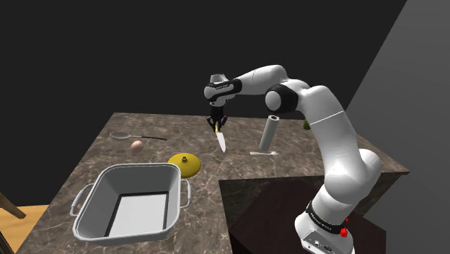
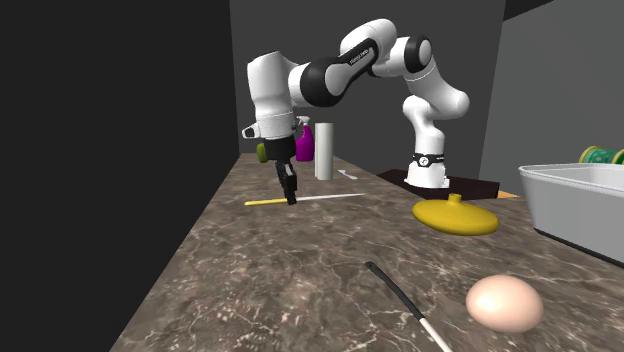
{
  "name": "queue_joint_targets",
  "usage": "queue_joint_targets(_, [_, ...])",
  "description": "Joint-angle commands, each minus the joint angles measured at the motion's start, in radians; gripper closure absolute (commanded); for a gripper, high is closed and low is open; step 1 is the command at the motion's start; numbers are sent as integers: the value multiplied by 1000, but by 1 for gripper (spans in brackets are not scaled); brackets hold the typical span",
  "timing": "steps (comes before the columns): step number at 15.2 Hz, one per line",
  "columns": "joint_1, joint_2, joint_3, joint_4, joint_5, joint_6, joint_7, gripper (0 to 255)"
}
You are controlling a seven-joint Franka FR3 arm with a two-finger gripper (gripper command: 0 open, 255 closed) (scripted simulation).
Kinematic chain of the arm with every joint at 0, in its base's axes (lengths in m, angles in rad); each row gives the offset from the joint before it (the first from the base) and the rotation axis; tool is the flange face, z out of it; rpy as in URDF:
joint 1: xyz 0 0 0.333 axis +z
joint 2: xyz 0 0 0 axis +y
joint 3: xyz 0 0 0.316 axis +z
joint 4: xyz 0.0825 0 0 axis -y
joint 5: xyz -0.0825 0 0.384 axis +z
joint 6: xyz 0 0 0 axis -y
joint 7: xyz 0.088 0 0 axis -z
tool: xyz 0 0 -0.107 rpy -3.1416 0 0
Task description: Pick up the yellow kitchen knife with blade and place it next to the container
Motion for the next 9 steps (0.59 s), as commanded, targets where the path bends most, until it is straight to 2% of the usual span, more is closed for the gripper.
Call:
queue_joint_targets(1, [0, -11, 0, 3, 0, -15, 0, 255])
queue_joint_targets(9, [1, -60, -2, 28, -3, -89, 1, 255])
